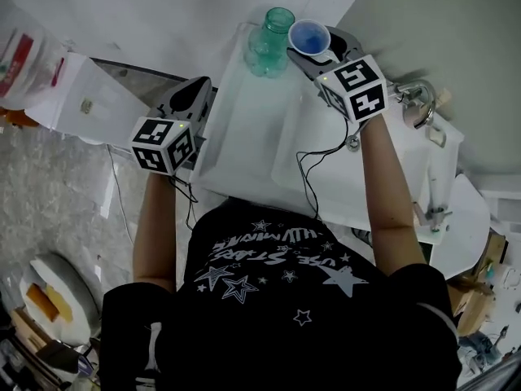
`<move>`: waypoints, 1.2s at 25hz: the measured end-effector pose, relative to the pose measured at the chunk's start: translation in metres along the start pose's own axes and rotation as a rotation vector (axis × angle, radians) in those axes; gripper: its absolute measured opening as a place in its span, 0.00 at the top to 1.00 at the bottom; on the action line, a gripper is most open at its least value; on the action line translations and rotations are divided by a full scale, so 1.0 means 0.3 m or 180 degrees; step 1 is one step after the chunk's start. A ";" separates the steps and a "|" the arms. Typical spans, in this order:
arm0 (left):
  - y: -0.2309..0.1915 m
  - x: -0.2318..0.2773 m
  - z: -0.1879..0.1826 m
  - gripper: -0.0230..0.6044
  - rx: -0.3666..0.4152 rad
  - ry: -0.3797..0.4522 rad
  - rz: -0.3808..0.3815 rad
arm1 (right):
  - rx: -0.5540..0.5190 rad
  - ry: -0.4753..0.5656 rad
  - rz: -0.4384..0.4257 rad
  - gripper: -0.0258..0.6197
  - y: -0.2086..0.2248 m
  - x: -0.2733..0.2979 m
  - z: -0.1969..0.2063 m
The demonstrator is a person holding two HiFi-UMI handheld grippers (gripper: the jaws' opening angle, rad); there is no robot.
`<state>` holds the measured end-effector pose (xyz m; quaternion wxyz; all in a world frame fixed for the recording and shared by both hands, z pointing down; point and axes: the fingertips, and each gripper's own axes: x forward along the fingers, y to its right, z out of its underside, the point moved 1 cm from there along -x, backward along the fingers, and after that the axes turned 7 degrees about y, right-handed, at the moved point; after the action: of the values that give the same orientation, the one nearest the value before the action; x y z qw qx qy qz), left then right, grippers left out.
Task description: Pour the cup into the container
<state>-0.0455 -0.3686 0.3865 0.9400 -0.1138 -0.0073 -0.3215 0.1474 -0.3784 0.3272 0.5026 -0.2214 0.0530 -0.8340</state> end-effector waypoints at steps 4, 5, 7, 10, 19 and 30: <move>0.032 -0.064 0.036 0.95 0.0008 -0.0024 -0.0123 | 0.0340 0.0181 -0.0326 0.51 -0.136 -0.009 0.025; 0.038 -0.079 0.045 0.95 0.0010 -0.0029 -0.0151 | 0.0389 0.0202 -0.0401 0.51 -0.169 -0.008 0.035; 0.051 -0.108 0.062 0.95 0.0009 -0.0043 -0.0206 | 0.0414 0.0215 -0.0521 0.51 -0.230 -0.005 0.059; 0.066 -0.145 0.083 0.95 -0.0005 -0.0046 -0.0293 | 0.0467 0.0233 -0.0649 0.51 -0.306 -0.002 0.094; 0.092 -0.251 0.188 0.95 -0.0166 -0.0154 -0.0468 | 0.0659 0.0261 -0.0923 0.51 -0.499 0.033 0.182; 0.089 -0.291 0.318 0.95 -0.0356 -0.0330 -0.0552 | 0.0762 0.0231 -0.0980 0.50 -0.667 0.111 0.295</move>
<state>-0.0929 -0.2746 0.4661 0.8992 -0.1815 -0.0478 -0.3952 0.0086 -0.2972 0.4794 0.3897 -0.1353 -0.0630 -0.9088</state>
